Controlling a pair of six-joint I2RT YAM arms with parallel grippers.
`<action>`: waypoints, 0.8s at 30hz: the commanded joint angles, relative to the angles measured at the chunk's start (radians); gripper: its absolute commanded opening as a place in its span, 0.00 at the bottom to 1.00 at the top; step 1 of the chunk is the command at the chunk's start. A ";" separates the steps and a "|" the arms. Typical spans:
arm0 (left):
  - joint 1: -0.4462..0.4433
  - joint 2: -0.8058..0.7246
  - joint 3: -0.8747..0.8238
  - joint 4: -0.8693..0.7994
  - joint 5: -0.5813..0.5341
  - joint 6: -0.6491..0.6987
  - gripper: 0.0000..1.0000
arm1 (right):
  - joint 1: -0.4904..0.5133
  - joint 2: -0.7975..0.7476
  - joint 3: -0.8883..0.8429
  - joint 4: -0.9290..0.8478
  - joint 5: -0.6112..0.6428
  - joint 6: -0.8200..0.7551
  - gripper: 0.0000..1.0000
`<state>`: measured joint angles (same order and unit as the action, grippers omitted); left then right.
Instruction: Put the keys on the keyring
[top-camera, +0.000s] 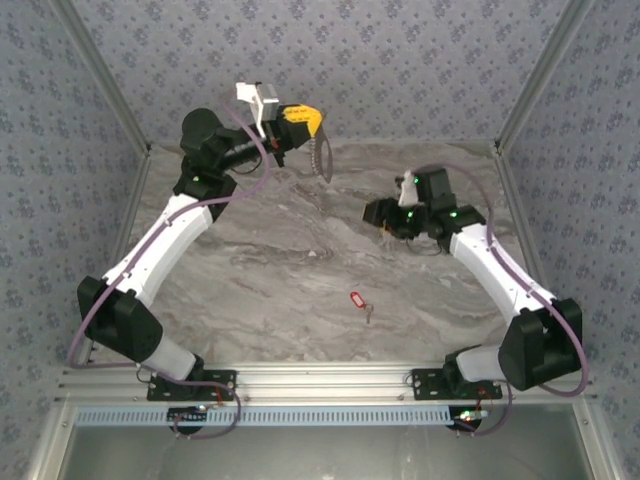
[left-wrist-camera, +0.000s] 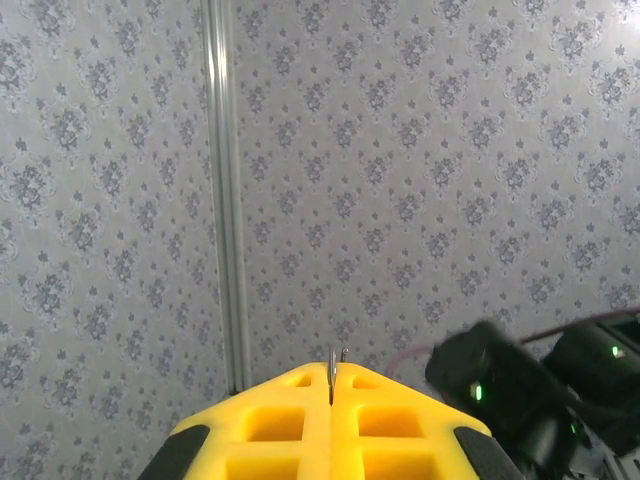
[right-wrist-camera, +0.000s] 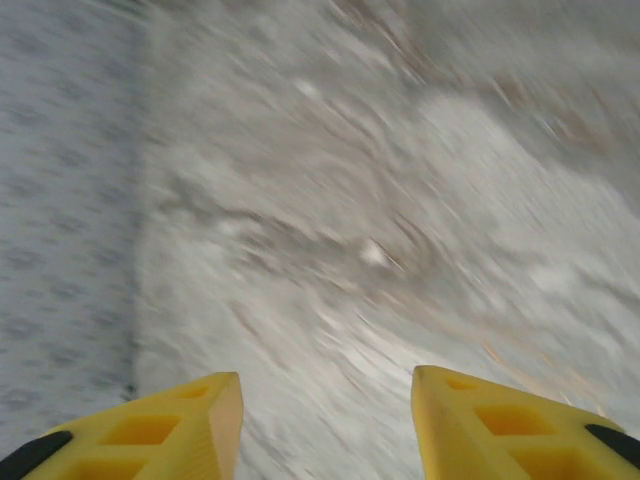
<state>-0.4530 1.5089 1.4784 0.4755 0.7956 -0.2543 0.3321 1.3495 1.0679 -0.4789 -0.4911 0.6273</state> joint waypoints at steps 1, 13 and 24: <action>-0.004 -0.053 -0.018 0.069 -0.021 0.021 0.00 | 0.066 0.026 -0.050 -0.231 0.181 -0.033 0.47; -0.004 -0.082 -0.062 0.056 -0.016 0.012 0.00 | 0.257 0.150 -0.111 -0.339 0.308 0.109 0.47; -0.003 -0.108 -0.107 0.064 -0.024 0.018 0.00 | 0.324 0.303 -0.041 -0.326 0.302 0.110 0.42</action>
<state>-0.4530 1.4452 1.3758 0.4835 0.7761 -0.2504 0.6422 1.6260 0.9874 -0.7761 -0.2043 0.7189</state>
